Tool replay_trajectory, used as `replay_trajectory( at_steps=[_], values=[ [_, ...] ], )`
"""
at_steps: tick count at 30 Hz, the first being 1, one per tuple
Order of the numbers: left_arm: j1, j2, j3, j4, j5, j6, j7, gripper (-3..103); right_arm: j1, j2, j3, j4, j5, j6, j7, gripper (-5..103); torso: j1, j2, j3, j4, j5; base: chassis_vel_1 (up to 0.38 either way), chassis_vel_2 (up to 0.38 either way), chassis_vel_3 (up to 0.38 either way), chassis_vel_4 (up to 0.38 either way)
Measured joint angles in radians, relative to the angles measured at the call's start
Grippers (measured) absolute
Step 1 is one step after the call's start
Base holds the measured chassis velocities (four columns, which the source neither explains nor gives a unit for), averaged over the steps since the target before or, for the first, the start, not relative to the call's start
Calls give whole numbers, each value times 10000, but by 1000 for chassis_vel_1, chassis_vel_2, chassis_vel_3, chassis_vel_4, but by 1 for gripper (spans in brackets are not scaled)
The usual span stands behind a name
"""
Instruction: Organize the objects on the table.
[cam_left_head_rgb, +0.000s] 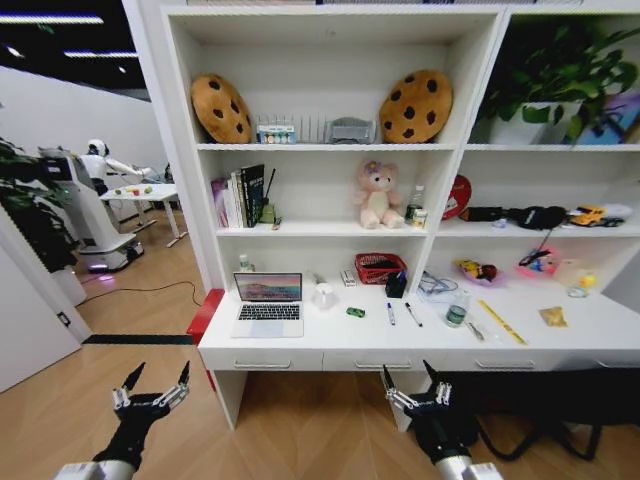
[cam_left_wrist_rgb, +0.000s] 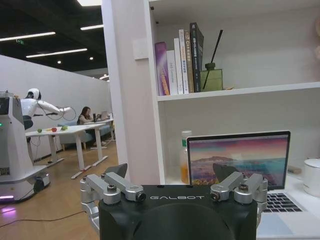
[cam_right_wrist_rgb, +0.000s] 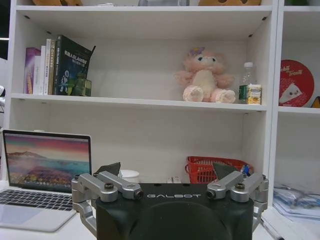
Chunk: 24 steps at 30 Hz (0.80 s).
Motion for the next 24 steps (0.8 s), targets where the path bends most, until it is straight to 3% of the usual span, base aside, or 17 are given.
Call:
replay_trajectory(
  at_steps=[6,9,10,14,19,24],
  values=[
    [31,-27,22,-7,36,0,3,97,51,-27,-3,-20,-2,124,11,100,5,-3,2,3,-7,-355,364,377,-356],
    [46,-15,2,-53,35,1,4,97,68,-31,-3,-21,-147,174,4,100,15,-5,4,8,7,-281,322,326,-273],
    [55,28,-23,-83,24,5,6,96,46,-34,-8,-16,-243,210,-26,100,20,-8,6,2,-8,-233,233,218,-234],
    [77,242,-129,-141,-2,19,59,97,-57,-53,-47,22,-377,289,-75,100,13,-6,3,1,0,-179,158,97,-130],
    [-34,936,-452,67,-336,128,133,100,-155,-120,-5,-71,-438,413,-81,100,-10,5,-4,5,-1,25,14,-7,35],
    [-302,2162,-804,464,-669,248,575,81,-101,-204,125,-413,-408,552,-7,100,-15,9,-5,1,-2,58,-90,-69,35]
  ],
)
